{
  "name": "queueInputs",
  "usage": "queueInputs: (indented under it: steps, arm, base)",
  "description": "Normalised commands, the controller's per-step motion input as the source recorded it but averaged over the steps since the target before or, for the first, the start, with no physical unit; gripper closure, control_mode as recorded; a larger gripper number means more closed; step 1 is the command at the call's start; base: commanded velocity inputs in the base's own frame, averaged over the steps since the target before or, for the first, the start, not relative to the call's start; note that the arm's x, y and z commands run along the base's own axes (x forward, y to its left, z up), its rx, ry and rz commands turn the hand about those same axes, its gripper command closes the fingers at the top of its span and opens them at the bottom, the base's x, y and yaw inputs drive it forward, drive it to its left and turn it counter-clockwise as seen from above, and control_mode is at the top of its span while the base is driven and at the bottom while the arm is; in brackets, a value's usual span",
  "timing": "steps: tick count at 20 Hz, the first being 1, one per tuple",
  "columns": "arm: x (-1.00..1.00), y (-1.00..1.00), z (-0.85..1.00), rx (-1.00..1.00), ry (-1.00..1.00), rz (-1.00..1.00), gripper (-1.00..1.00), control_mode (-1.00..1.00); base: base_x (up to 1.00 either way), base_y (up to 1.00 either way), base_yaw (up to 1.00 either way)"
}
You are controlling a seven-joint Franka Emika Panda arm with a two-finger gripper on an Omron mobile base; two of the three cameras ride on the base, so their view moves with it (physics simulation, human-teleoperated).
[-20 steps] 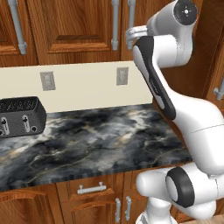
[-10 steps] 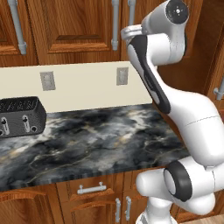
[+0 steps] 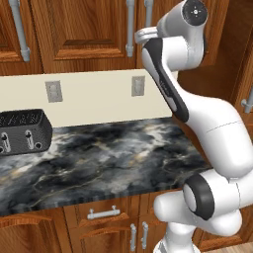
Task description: Move the bowls from the cabinet to the plates on the dining table.
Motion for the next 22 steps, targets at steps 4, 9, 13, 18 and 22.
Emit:
queueInputs:
  steps: [4, 9, 13, 18, 22]
  arm:
    - [0.21, 0.0, 0.0, 0.0, 0.0, 0.0, -1.0, -1.0]
    - [0.2, 0.0, 0.0, 0.0, 0.0, 0.0, -1.0, -1.0]
    - [0.18, 0.0, -0.01, 0.0, 0.0, 0.0, -1.0, -1.0]
    - [0.18, 0.0, -0.04, 0.0, -0.01, 0.0, -1.0, -1.0]
    - [0.21, 0.0, -0.07, 0.0, 0.0, 0.0, -1.0, -1.0]
  base:
    - [0.0, 0.0, 0.0]
    - [0.0, 0.0, 0.0]
    - [0.0, 0.0, 0.0]
    - [0.0, 0.0, 0.0]
    - [0.0, 0.0, 0.0]
